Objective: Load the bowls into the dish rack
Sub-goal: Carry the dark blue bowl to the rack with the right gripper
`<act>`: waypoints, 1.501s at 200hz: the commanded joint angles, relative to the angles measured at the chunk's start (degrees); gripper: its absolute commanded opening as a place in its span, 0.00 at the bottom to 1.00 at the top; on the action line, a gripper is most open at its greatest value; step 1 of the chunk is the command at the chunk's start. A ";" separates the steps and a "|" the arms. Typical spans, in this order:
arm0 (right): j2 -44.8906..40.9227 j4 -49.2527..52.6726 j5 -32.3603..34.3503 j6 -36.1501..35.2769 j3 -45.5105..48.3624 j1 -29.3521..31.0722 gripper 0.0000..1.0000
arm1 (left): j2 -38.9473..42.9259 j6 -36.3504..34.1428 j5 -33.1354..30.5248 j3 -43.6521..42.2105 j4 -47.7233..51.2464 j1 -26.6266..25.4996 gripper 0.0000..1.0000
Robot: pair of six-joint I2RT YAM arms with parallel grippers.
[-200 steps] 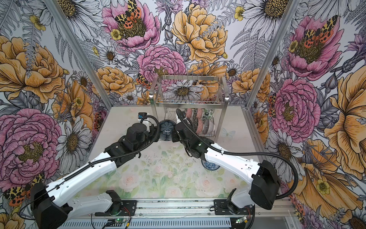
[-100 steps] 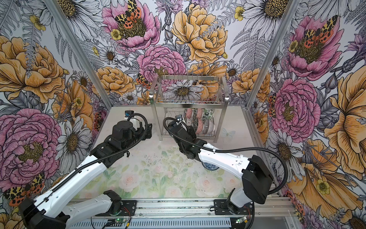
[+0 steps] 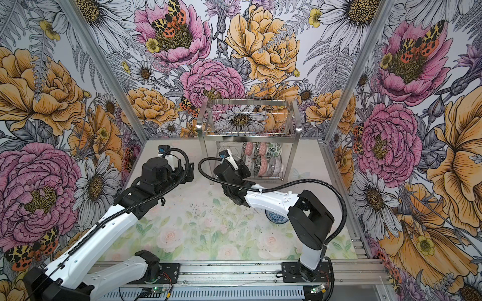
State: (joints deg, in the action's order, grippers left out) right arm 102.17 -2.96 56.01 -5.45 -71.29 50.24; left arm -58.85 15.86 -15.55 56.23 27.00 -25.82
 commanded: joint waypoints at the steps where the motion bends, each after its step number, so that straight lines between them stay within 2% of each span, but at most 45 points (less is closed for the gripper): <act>1: 2.01 -7.67 2.44 -4.02 -3.79 -0.65 0.00 | 1.01 -1.21 2.11 -1.20 -0.35 0.93 0.99; 54: 8.82 -10.30 2.35 -8.20 -9.40 -2.83 0.00 | 1.31 -1.28 3.16 -1.82 -0.69 2.48 0.99; 114: 15.70 -10.14 2.31 -9.66 -16.58 -4.53 0.00 | 1.08 -1.49 3.16 -2.09 -0.92 3.33 0.99; 121: 16.69 -10.13 2.25 -9.80 -17.50 -6.19 0.00 | 1.02 -1.44 3.16 -2.13 -0.98 3.41 0.99; 265: 36.55 -12.06 4.54 -17.00 -38.59 -10.11 0.00 | 0.86 -1.44 5.71 -2.79 -1.55 4.49 0.99; 300: 41.76 -9.68 6.43 -17.90 -46.30 -10.60 0.00 | 0.41 -1.51 5.71 -2.79 -1.61 4.69 0.99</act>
State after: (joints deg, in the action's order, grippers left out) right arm 141.40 -10.83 59.53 -21.71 -111.50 39.77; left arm -58.59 15.35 -10.85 53.76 26.76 -21.82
